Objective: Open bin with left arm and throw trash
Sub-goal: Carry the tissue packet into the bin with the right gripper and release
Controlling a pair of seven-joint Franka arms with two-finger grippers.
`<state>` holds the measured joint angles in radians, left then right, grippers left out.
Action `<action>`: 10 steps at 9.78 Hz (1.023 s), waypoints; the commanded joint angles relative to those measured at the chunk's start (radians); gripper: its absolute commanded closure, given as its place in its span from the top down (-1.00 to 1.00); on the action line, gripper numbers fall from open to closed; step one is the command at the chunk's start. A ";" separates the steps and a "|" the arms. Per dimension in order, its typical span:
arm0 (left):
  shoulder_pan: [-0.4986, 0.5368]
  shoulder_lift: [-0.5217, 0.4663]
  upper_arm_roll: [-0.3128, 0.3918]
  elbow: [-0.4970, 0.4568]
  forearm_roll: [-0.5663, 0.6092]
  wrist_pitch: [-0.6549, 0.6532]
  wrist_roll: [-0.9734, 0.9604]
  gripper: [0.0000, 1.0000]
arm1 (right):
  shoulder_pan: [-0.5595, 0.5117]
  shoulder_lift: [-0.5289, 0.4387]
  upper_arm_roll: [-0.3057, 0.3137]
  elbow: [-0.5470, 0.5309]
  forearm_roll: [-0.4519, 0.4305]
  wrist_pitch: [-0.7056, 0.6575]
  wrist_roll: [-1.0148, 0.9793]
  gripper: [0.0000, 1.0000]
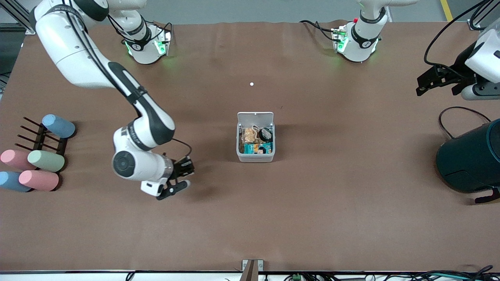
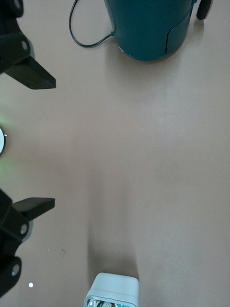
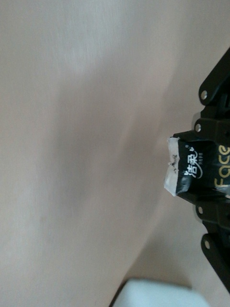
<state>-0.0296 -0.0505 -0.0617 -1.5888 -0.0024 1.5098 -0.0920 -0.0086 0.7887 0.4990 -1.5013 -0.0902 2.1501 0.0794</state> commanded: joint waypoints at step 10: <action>0.031 -0.006 0.002 0.039 0.024 -0.040 0.113 0.99 | 0.073 -0.031 0.240 0.019 0.018 0.031 0.554 -0.17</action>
<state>-0.0169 -0.0513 -0.0590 -1.5632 0.0168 1.4890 0.0184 0.0545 0.7725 0.7361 -1.4750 -0.0879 2.1652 0.5975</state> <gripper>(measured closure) 0.000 0.581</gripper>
